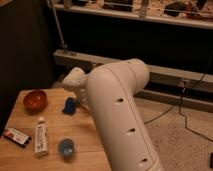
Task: Drag the pepper across the table
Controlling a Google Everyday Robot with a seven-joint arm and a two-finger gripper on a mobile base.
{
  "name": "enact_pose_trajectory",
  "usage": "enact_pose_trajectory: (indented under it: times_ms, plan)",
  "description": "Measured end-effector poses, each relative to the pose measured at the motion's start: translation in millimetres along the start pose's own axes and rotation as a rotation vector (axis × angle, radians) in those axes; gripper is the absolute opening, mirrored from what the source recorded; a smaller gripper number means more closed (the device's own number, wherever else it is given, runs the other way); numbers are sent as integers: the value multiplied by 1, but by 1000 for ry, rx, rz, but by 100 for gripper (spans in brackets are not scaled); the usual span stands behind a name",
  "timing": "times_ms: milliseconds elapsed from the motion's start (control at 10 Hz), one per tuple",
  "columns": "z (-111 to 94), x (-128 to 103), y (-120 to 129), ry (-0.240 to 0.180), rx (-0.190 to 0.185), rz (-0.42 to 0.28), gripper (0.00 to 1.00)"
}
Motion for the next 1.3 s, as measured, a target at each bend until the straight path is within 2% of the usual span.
enact_pose_trajectory:
  times_ms: [800,1100,1300]
  plan:
    - [-1,-25,-13,4,4,19,21]
    - [-3,-35,-19,4,9,29,2]
    - [-2,-41,-23,9,12,33,0]
